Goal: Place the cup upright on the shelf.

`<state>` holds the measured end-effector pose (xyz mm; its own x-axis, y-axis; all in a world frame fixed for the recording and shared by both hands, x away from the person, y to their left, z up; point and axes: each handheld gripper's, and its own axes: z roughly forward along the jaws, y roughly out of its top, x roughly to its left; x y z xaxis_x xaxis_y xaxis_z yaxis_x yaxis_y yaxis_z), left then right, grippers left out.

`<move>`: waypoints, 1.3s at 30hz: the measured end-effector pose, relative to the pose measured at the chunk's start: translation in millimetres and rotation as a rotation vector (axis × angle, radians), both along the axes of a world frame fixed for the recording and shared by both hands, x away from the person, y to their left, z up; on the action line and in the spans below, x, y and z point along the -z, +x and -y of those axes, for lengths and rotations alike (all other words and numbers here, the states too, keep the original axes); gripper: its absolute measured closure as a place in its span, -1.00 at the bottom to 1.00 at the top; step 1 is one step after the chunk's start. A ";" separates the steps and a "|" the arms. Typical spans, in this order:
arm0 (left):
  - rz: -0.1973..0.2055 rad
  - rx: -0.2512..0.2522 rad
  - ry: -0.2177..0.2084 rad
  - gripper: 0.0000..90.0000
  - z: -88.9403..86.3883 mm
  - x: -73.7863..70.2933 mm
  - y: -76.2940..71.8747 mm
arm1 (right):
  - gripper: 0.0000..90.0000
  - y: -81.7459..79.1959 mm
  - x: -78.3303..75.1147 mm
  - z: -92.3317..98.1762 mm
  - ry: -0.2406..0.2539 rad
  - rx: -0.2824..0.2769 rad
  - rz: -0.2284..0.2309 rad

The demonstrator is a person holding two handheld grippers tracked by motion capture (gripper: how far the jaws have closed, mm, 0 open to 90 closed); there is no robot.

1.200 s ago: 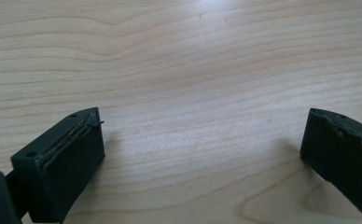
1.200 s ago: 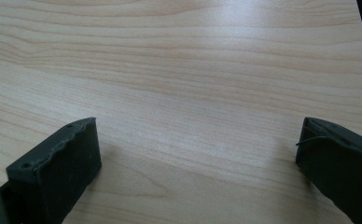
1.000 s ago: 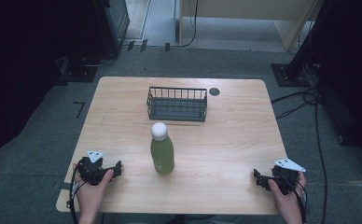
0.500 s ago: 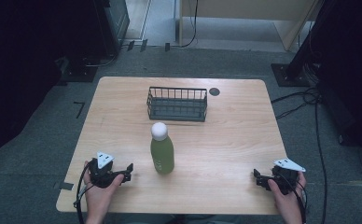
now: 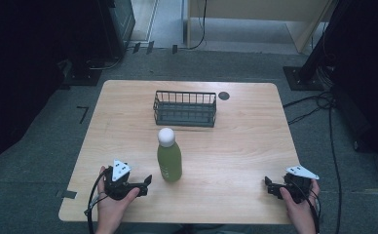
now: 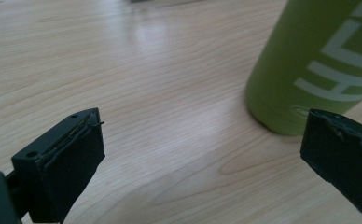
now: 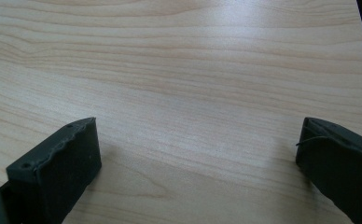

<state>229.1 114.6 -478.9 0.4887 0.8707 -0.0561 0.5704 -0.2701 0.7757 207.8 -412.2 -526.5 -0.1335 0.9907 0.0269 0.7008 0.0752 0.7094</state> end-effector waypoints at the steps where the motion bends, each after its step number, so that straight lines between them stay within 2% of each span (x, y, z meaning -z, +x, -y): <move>1: 0.003 0.007 -0.003 -1.00 2.2 -0.9 -0.8 | -1.00 0.0 0.0 0.0 0.000 0.000 0.000; 20: 0.036 0.121 -0.028 -1.00 35.7 -11.4 -6.4 | -1.00 0.0 0.0 0.0 0.000 0.000 0.000; 39: 0.064 0.164 -0.015 -0.99 67.4 -20.9 2.8 | -1.00 0.0 0.0 0.0 0.000 0.000 0.000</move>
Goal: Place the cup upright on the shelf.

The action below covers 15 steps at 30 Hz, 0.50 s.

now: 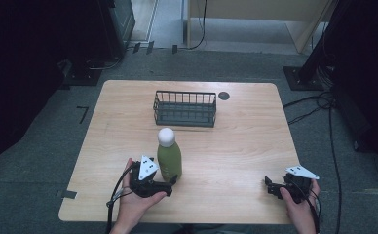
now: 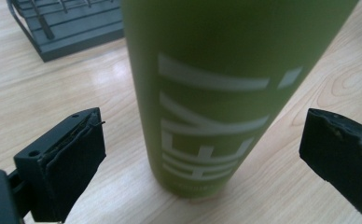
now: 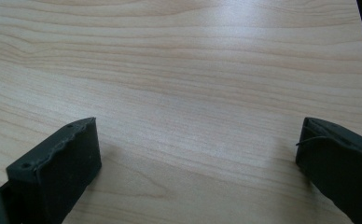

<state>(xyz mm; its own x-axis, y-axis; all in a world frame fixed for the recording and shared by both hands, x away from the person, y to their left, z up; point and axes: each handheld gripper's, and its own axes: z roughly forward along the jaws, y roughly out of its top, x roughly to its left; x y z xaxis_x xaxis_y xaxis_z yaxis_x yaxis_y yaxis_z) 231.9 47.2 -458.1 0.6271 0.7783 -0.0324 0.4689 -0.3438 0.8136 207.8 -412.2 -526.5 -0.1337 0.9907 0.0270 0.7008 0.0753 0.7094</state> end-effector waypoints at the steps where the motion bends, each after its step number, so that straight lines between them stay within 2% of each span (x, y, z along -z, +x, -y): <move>1: 0.005 -0.007 -0.007 -0.95 1.5 -0.6 0.7 | -1.00 0.0 0.0 0.0 0.000 0.000 0.000; 10: 0.034 -0.035 -0.052 -0.75 12.0 -10.2 9.3 | -1.00 0.0 0.0 0.0 0.000 0.000 0.000; 15: 0.036 -0.031 -0.066 -0.68 14.5 -13.6 12.5 | -1.00 0.0 0.0 0.0 0.000 0.000 0.000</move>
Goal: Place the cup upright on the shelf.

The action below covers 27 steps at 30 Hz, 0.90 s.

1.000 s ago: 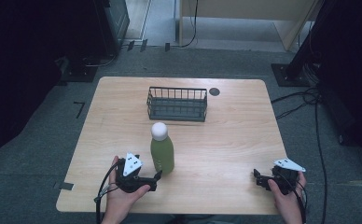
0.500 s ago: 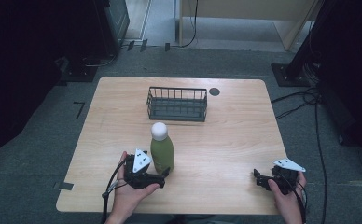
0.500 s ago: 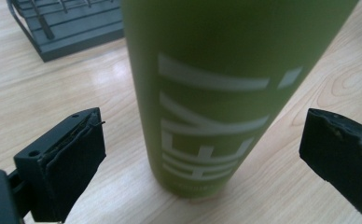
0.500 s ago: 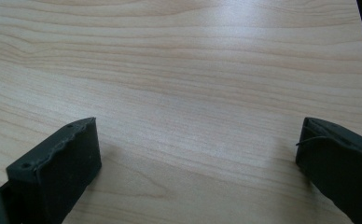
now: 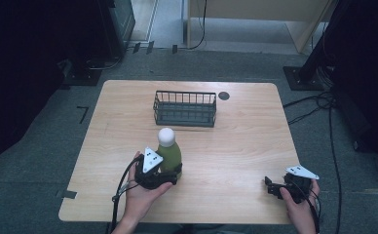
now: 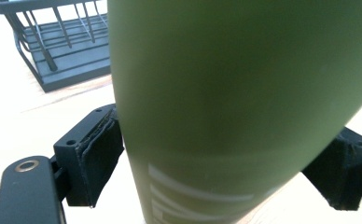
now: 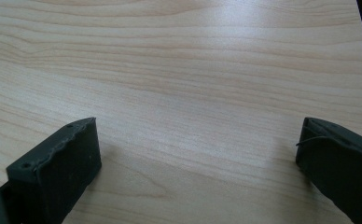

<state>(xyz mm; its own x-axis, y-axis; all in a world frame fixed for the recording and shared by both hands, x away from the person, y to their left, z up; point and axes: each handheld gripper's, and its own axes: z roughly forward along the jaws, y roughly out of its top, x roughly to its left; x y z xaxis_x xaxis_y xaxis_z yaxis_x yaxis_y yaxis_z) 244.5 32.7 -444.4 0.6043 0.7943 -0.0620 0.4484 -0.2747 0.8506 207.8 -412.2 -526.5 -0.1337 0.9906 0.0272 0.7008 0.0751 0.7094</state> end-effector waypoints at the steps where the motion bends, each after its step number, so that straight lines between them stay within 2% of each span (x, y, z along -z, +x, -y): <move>1: 0.000 0.000 0.000 -0.68 0.0 0.0 0.0 | -1.00 0.0 0.0 0.0 0.000 0.000 0.000; 6: 0.000 0.015 -0.017 -0.62 1.3 -2.7 3.0 | -1.00 0.0 0.0 0.0 0.000 0.000 0.000; 17: 0.018 0.027 -0.011 -0.56 0.6 -6.4 6.4 | -1.00 0.0 0.0 0.0 0.000 0.000 0.000; 23: -0.003 0.048 -0.026 -0.55 -3.9 -9.6 13.1 | -1.00 0.0 -0.1 0.0 0.000 0.001 0.000; 27: 0.001 0.046 -0.032 -0.55 -4.9 -12.7 15.7 | -1.00 0.0 -0.1 -0.1 0.001 0.001 0.000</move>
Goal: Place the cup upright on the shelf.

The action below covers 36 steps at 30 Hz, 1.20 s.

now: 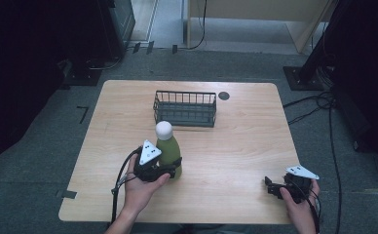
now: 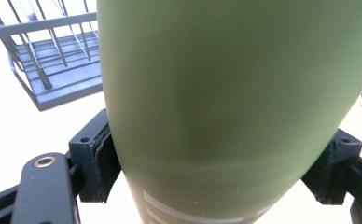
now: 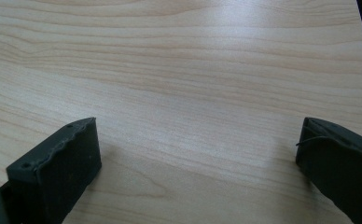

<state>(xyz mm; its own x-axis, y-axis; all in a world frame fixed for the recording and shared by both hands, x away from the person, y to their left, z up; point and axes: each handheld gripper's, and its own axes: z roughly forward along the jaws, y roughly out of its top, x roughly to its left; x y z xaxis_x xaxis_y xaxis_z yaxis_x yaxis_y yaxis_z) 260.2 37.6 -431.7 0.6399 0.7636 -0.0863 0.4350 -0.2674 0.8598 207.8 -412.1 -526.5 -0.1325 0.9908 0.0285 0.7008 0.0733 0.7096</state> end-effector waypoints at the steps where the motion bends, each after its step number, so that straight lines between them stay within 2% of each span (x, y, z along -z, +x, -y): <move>1: 0.002 0.001 0.002 -0.55 -0.2 -1.2 0.9 | -1.00 0.0 0.0 0.0 0.000 0.000 0.000; 23: 0.016 -0.041 -0.019 -0.54 -13.5 -21.5 39.2 | -1.00 0.0 0.0 0.0 0.000 0.000 -0.001; 28: 0.030 -0.047 -0.024 -0.54 -15.4 -26.2 46.3 | -1.00 0.0 0.0 0.0 0.000 0.000 -0.001; 32: 0.020 -0.052 -0.041 -0.54 -18.4 -29.2 55.3 | -1.00 0.0 0.0 0.0 0.000 0.000 -0.001; 36: 0.018 -0.053 -0.032 -0.54 -20.5 -35.6 65.5 | -1.00 0.0 0.0 0.0 0.001 0.000 -0.001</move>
<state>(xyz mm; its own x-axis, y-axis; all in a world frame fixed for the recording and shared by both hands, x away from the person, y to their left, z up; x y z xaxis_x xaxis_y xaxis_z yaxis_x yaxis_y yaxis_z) 325.7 58.1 -396.1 0.6004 0.7934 -0.1006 0.4325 -0.2163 0.8753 207.8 -412.1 -526.5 -0.1323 0.9908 0.0293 0.7012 0.0727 0.7093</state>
